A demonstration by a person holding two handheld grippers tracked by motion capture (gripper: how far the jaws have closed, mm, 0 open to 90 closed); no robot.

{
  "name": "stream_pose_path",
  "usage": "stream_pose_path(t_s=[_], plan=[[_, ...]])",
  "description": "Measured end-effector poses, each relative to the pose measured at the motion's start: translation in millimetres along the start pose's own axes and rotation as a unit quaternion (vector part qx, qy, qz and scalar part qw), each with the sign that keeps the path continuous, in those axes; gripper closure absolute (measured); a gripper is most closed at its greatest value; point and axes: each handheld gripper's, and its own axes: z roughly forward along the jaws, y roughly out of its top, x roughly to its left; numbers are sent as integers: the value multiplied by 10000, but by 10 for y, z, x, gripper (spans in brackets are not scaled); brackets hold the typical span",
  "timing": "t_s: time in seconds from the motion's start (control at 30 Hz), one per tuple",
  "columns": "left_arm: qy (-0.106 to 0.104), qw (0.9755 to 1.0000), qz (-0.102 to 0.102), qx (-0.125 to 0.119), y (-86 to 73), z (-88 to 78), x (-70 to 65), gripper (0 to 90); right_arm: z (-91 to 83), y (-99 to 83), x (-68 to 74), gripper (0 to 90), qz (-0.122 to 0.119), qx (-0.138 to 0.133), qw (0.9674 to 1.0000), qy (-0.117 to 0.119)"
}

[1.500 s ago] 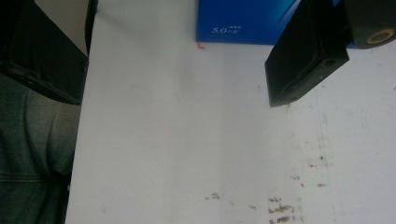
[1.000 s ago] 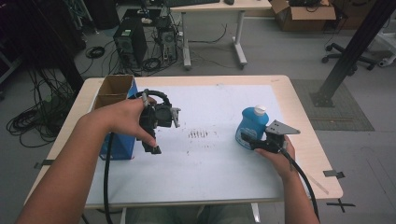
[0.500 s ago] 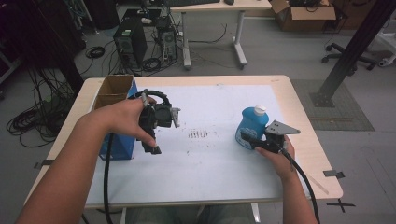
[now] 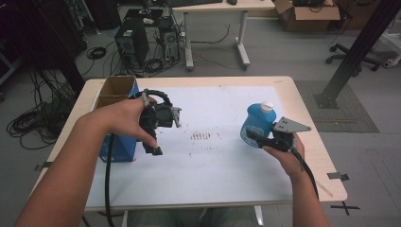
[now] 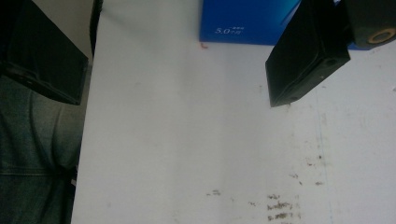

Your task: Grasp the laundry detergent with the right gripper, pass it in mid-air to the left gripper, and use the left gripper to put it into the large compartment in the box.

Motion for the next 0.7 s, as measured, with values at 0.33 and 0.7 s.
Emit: stream_pose_path(t_s=[0.33,0.7], plan=[[-18,10000,-52,30,-13,-80,18,59,-183,357,40,440,-339,55,9986,413],[3,10000,-39,78,42,-149,21,59,-347,578,56,440,-569,-25,9949,829]])
